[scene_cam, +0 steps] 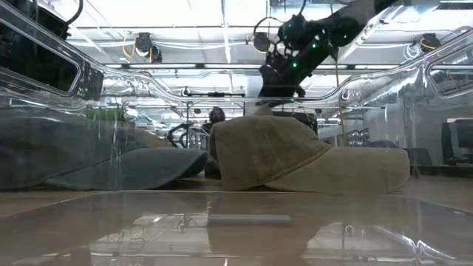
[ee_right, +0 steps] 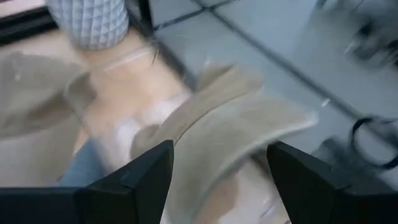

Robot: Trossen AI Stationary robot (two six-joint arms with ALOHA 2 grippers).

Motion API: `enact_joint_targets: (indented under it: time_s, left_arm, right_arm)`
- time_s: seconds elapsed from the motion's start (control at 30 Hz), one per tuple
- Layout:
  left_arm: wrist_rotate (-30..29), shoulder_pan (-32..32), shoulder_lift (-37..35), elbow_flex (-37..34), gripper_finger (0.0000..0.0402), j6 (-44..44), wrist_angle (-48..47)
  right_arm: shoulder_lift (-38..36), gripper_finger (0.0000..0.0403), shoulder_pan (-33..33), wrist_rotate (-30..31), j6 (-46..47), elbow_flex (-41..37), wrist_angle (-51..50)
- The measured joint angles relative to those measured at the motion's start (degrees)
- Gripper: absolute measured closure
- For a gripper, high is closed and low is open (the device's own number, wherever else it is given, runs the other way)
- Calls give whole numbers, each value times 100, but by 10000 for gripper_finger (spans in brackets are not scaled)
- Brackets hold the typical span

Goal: Pick & Place hat
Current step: Put the top right brown cap into the top transparent bin

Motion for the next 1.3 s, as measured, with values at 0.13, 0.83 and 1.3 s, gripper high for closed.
enact_joint_targets:
  time_s: [0.13,0.83,1.3]
  left_arm:
    - [0,0,-1,0,364,1,0]
    - [0,0,-1,0,364,0,-1]
    - [-2,0,-2,0,364,0,-2]
  right_arm:
    - [-319,160,165,772,-674,5,202]
    - [855,401,-368,-433,-2085,2464,-2414]
    - [2236,403,-571,-1295,-1559,2412,-2837]
